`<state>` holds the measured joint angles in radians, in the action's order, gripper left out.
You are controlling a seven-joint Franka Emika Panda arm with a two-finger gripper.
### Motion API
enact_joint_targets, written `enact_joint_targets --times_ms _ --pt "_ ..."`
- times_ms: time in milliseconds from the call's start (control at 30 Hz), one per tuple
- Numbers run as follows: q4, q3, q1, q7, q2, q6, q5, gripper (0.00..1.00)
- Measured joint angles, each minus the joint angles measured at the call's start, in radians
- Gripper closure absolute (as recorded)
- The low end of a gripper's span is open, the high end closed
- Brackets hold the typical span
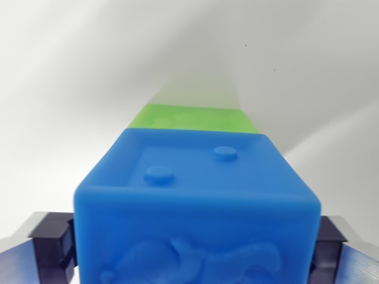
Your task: Stack cube
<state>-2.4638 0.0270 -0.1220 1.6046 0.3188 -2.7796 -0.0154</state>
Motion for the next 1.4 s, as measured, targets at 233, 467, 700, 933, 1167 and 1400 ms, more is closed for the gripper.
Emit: enact_joint_targets --times_ms 233,467,700,933,1167,1400 --pt "0.0 0.0 0.0 0.0 0.0 0.0 0.0 0.0" --pt "0.0 0.0 0.0 0.0 0.0 0.0 0.0 0.0" --pt "0.0 0.0 0.0 0.0 -0.002 0.001 0.0 0.0" --pt "-0.002 0.0 0.0 0.0 -0.029 0.023 0.0 0.0" --pt "-0.008 0.001 0.0 0.001 -0.079 0.067 0.002 0.0" --pt "-0.011 0.001 0.0 0.003 -0.135 0.118 0.005 0.0"
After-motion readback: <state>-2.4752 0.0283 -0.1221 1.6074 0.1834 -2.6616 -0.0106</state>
